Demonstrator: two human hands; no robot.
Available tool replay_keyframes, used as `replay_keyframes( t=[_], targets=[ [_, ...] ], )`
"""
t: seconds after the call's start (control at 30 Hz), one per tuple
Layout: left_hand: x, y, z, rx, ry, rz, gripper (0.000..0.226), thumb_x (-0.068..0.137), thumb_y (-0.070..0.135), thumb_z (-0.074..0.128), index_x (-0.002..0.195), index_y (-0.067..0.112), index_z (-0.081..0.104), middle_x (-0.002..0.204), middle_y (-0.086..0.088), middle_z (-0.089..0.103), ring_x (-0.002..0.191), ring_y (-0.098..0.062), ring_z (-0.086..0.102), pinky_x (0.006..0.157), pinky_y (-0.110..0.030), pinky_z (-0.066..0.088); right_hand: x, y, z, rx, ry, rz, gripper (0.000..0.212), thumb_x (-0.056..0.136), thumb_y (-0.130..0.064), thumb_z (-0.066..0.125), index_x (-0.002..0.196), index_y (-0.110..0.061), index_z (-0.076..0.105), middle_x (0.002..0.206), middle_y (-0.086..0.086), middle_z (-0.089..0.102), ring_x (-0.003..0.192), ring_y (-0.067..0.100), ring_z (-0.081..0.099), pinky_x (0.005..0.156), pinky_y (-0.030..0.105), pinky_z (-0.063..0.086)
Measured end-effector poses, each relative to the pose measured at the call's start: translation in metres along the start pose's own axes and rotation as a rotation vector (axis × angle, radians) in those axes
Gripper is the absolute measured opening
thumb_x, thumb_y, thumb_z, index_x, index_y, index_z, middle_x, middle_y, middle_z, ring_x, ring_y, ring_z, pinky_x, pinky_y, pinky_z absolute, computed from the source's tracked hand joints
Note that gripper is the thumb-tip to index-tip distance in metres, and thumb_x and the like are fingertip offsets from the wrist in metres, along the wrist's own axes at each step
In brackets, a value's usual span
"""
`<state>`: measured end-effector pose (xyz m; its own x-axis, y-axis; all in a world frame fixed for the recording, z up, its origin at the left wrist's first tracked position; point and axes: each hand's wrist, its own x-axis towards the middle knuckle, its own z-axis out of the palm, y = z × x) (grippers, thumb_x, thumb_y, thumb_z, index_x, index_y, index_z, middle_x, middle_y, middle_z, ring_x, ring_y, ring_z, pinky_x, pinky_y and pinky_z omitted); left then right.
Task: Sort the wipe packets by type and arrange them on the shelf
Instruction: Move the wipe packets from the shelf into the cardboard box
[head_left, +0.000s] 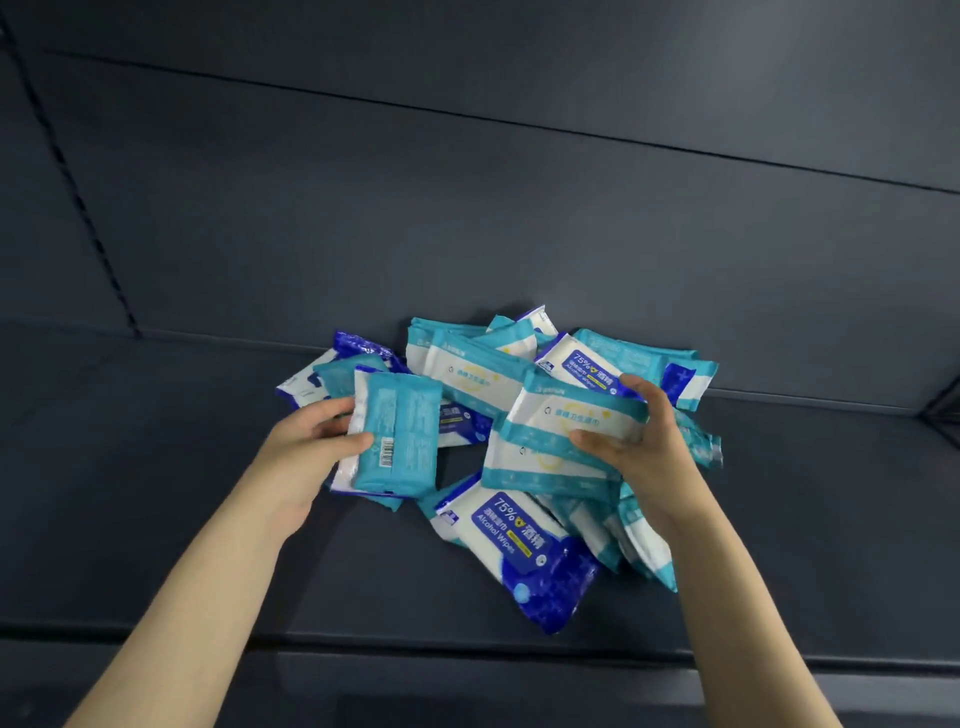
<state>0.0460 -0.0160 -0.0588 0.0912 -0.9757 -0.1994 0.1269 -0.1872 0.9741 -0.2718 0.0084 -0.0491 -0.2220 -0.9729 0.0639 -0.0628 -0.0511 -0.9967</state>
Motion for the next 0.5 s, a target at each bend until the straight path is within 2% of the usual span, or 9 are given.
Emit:
replay_keyframes(
  t=[0.1, 0.13, 0.2, 0.27, 0.33, 0.43, 0.5],
  targets=[
    [0.011, 0.013, -0.029, 0.118, -0.144, -0.014, 0.047, 0.084, -0.01, 0.066, 0.12, 0.02, 0.063, 0.107, -0.004, 0.072, 0.099, -0.017, 0.069, 0.08, -0.031, 0.053, -0.007, 0.0, 0.015, -0.099, -0.059, 0.106, 0.09, 0.061, -0.035, 0.088, 0.139, -0.032, 0.042, 0.107, 0.008, 0.074, 0.102, 0.024, 0.071, 0.092, 0.043, 0.056],
    [0.015, 0.016, -0.036, 0.173, -0.188, -0.022, 0.047, 0.085, -0.009, 0.066, 0.121, 0.021, 0.063, 0.108, -0.002, 0.072, 0.1, -0.016, 0.069, 0.08, -0.03, 0.053, -0.01, -0.001, 0.018, -0.132, -0.077, 0.13, 0.085, 0.064, -0.036, 0.088, 0.137, -0.031, 0.045, 0.108, 0.009, 0.073, 0.1, 0.024, 0.071, 0.089, 0.039, 0.057],
    [0.024, 0.023, -0.048, 0.283, -0.263, -0.022, 0.048, 0.086, -0.008, 0.066, 0.121, 0.023, 0.065, 0.111, -0.001, 0.072, 0.103, -0.015, 0.068, 0.08, -0.029, 0.053, -0.016, -0.004, 0.026, -0.132, -0.085, 0.145, 0.066, 0.071, -0.023, 0.087, 0.128, -0.029, 0.054, 0.108, 0.014, 0.072, 0.092, 0.026, 0.073, 0.077, 0.034, 0.059],
    [0.035, 0.029, -0.058, 0.352, -0.282, -0.007, 0.047, 0.087, -0.008, 0.065, 0.119, 0.027, 0.066, 0.114, 0.0, 0.072, 0.105, -0.016, 0.068, 0.083, -0.031, 0.053, -0.022, -0.007, 0.033, -0.143, -0.054, 0.136, 0.059, 0.069, -0.018, 0.088, 0.118, -0.029, 0.059, 0.108, 0.018, 0.071, 0.09, 0.03, 0.074, 0.079, 0.041, 0.06],
    [0.043, 0.031, -0.065, 0.392, -0.296, 0.009, 0.046, 0.089, -0.006, 0.063, 0.118, 0.03, 0.067, 0.117, 0.003, 0.07, 0.106, -0.014, 0.066, 0.084, -0.031, 0.053, -0.03, -0.012, 0.04, -0.214, -0.037, 0.12, 0.057, 0.07, -0.013, 0.088, 0.116, -0.029, 0.059, 0.109, 0.016, 0.07, 0.09, 0.029, 0.072, 0.078, 0.041, 0.06],
    [0.044, 0.027, -0.071, 0.405, -0.347, 0.025, 0.047, 0.093, -0.001, 0.06, 0.123, 0.035, 0.062, 0.119, 0.012, 0.067, 0.107, -0.004, 0.063, 0.078, -0.021, 0.048, -0.044, -0.018, 0.047, -0.338, -0.036, 0.134, 0.062, 0.068, -0.011, 0.09, 0.117, -0.032, 0.058, 0.11, 0.007, 0.067, 0.091, 0.022, 0.07, 0.07, 0.031, 0.059],
    [0.038, 0.017, -0.074, 0.376, -0.362, 0.058, 0.046, 0.097, 0.003, 0.056, 0.123, 0.04, 0.059, 0.115, 0.02, 0.066, 0.104, 0.002, 0.062, 0.081, -0.018, 0.048, -0.054, -0.023, 0.05, -0.388, -0.037, 0.15, 0.063, 0.068, -0.009, 0.09, 0.119, -0.029, 0.059, 0.111, 0.001, 0.062, 0.089, 0.015, 0.068, 0.062, 0.023, 0.056]
  ],
)
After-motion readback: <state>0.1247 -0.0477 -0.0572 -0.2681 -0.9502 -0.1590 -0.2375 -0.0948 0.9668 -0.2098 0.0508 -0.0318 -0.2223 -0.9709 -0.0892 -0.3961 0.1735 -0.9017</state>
